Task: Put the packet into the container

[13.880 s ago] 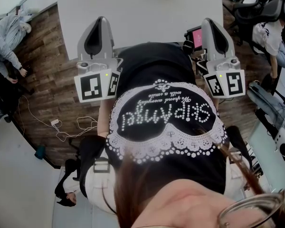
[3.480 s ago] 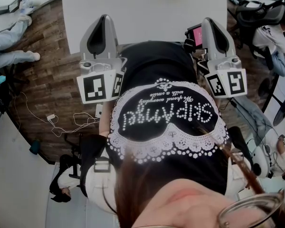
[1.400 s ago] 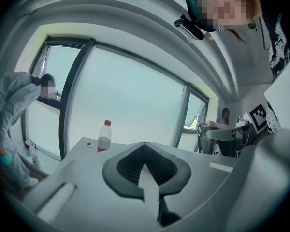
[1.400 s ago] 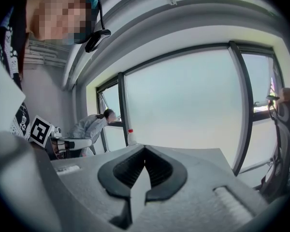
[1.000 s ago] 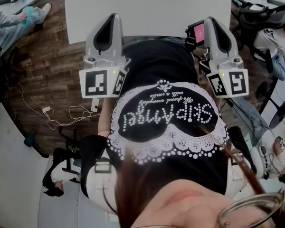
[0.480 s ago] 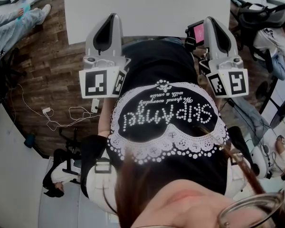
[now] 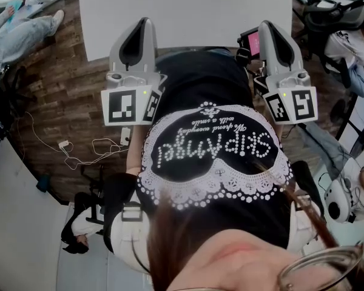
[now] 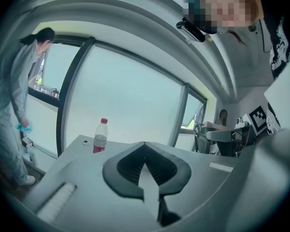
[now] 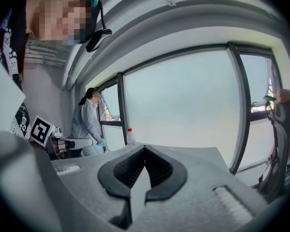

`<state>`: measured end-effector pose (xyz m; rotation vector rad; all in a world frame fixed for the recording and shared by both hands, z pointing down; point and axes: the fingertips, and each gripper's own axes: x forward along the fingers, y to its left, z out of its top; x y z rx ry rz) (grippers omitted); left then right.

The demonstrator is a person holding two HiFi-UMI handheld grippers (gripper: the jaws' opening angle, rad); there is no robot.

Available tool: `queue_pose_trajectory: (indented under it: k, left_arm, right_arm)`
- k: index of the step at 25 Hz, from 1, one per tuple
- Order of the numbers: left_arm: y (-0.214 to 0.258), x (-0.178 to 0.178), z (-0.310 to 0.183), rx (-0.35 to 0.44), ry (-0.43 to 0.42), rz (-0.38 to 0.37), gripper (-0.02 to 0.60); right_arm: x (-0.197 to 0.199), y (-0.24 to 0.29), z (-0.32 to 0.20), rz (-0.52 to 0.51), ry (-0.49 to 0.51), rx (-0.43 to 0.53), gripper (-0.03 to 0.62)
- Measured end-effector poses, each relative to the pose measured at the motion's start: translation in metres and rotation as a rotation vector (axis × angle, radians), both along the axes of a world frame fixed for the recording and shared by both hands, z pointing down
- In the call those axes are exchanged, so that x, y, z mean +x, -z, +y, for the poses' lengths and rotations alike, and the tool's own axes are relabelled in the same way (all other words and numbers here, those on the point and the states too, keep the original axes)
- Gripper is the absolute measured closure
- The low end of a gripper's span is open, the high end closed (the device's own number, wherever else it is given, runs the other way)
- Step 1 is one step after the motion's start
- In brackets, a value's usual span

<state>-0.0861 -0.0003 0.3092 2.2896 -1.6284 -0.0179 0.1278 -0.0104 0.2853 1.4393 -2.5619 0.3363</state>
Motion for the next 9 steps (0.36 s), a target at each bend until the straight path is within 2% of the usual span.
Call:
queue_pose_trajectory:
  k: [9]
  left_arm:
    - [-0.001,0.008,0.001,-0.006,-0.059,-0.002,0.580]
  right_arm:
    - [0.008,-0.001,0.011,0.008,-0.055,-0.012,0.592]
